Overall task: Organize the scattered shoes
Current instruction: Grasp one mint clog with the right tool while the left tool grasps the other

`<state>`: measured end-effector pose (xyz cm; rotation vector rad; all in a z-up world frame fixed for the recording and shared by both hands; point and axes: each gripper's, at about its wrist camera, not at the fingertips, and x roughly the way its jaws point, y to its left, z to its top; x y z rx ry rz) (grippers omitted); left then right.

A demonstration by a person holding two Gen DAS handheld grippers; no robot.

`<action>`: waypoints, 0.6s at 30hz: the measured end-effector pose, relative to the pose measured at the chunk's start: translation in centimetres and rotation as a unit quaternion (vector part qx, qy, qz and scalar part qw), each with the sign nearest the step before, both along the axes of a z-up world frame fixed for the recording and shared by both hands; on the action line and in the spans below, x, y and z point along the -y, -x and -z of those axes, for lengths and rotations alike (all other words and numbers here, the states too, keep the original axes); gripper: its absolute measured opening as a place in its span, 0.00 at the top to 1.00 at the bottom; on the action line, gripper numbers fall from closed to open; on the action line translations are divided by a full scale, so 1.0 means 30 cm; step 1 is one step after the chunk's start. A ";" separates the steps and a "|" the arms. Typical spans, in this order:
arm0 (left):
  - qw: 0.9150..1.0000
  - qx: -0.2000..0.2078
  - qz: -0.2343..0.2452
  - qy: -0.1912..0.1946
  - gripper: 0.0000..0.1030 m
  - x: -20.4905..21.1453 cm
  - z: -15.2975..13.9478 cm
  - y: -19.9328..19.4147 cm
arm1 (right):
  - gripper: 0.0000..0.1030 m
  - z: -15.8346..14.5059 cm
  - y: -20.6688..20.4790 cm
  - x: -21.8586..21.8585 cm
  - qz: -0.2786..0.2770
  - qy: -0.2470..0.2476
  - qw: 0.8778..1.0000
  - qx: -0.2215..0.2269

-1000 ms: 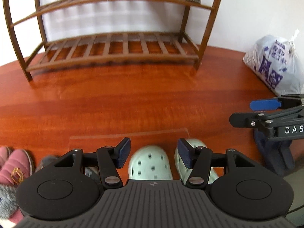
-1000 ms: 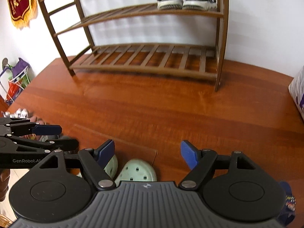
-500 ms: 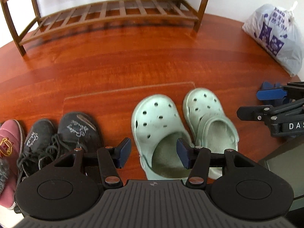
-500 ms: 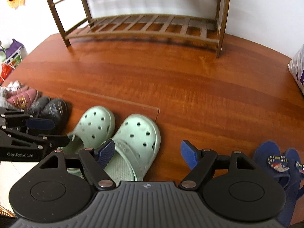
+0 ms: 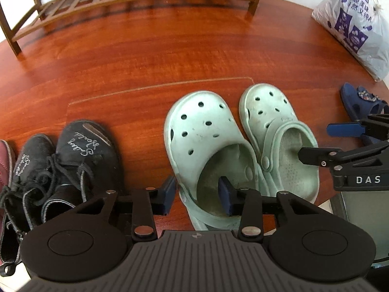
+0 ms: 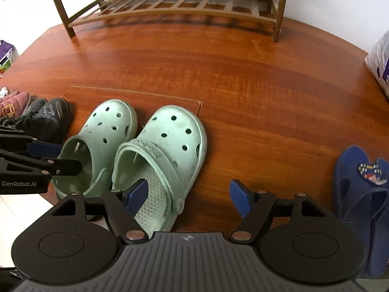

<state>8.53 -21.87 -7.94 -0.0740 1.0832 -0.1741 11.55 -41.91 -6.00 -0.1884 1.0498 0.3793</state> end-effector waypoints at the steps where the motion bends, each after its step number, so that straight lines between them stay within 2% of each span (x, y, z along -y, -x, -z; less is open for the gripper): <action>1: 1.000 -0.002 0.000 0.002 0.61 0.000 0.005 -0.003 | 0.28 0.008 -0.002 0.001 0.002 0.000 1.000 -0.001; 3: 1.000 -0.005 0.002 0.003 0.62 0.002 0.011 -0.006 | 0.29 0.025 -0.005 0.005 0.010 0.001 1.000 -0.003; 7: 1.000 0.001 0.001 0.002 0.64 0.000 0.017 -0.004 | 0.37 0.049 -0.017 0.015 0.027 0.003 1.000 -0.011; 12: 0.999 -0.001 -0.021 0.030 0.82 -0.027 0.026 -0.004 | 0.49 0.067 -0.024 0.018 0.034 -0.017 0.999 -0.017; 13: 0.999 -0.003 -0.025 0.045 0.82 -0.034 0.028 -0.005 | 0.58 0.068 -0.025 0.016 0.032 -0.021 0.999 -0.017; 14: 0.998 -0.003 -0.028 0.052 0.82 -0.036 0.030 -0.005 | 0.73 0.067 -0.023 0.011 0.027 -0.027 0.999 -0.018; 15: 0.998 -0.002 -0.030 0.055 0.82 -0.034 0.031 -0.004 | 0.78 0.065 -0.021 0.005 0.022 -0.031 0.999 -0.018; 18: 0.998 0.002 -0.029 0.053 0.83 -0.029 0.030 -0.002 | 0.79 0.061 -0.010 -0.022 0.006 -0.018 1.000 -0.007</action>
